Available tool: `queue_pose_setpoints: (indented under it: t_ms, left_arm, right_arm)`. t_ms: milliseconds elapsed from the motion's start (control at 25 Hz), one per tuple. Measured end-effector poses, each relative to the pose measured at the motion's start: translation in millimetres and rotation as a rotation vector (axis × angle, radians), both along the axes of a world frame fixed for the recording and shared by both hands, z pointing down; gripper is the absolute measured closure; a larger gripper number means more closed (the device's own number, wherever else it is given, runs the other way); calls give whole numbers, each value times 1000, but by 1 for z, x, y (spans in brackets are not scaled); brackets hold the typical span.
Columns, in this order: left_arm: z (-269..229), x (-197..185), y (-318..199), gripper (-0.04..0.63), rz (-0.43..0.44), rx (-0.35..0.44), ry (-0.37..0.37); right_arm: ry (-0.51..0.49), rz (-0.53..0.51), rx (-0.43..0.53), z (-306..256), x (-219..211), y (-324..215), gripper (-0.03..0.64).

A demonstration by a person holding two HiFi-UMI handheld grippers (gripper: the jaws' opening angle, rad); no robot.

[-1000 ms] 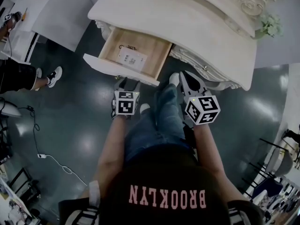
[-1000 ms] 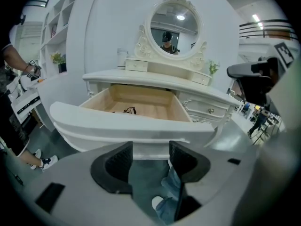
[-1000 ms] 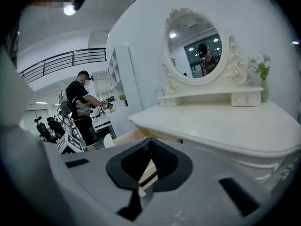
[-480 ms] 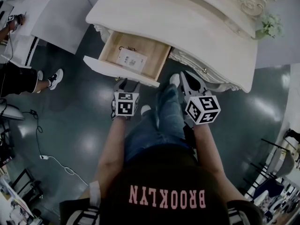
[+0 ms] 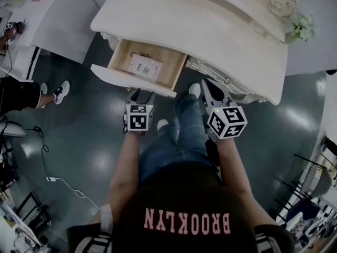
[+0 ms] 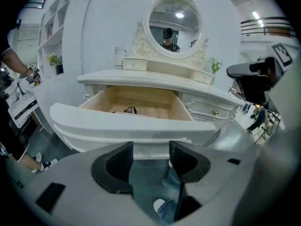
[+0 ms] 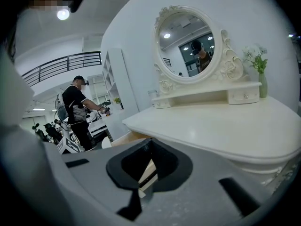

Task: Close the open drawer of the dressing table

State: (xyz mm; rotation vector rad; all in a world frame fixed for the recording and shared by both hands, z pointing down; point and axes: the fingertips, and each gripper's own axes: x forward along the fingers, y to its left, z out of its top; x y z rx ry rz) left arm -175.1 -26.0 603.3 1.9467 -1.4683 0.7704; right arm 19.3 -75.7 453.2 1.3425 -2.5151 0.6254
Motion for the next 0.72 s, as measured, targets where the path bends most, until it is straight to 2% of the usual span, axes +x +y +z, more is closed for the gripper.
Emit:
queue_pose_setpoints:
  t_ms: [600,720]
  left_arm:
    - [0,9,-27,374,-4,-8,-24]
    - [1,19,-62,374,-10,-9,-29]
  right_arm:
    - [-22,16,-18,2,23,-28,620]
    - [-28,12,-18,4,34,-64,620]
